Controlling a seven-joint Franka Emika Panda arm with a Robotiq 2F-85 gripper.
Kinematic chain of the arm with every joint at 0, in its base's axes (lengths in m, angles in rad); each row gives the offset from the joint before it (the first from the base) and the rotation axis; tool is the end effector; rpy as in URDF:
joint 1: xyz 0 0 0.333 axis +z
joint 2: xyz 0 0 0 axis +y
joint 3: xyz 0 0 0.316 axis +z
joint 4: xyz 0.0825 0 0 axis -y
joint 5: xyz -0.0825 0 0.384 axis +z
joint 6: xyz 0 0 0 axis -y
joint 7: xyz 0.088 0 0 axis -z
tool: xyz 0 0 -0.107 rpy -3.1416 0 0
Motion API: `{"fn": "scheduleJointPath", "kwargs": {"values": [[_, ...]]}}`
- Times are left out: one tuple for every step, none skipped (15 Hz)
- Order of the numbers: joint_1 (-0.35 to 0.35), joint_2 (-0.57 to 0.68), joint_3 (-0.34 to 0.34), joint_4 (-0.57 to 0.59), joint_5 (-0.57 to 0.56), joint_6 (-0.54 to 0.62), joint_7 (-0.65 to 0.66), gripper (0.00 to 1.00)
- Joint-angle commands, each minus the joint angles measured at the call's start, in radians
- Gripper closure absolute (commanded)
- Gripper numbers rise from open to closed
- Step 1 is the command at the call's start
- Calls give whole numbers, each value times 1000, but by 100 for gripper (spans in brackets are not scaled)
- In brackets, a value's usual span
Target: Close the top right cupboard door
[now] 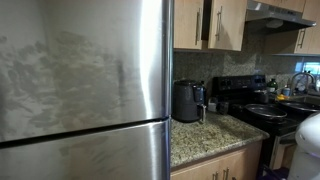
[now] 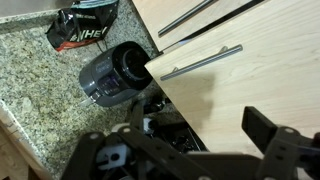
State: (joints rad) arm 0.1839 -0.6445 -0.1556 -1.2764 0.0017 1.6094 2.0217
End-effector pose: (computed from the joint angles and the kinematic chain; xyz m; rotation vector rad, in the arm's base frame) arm 0.1816 -0.0518 1.0030 -1.1843 1.8670 -0.4998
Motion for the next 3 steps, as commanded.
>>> {"fn": "scheduleJointPath", "kwargs": {"values": [[-100,11,14,1,79,-11,-44,0],[-101,10,15,-9,78,-19,-45,0],[-101,11,16,-19,78,-21,-45,0]]}}
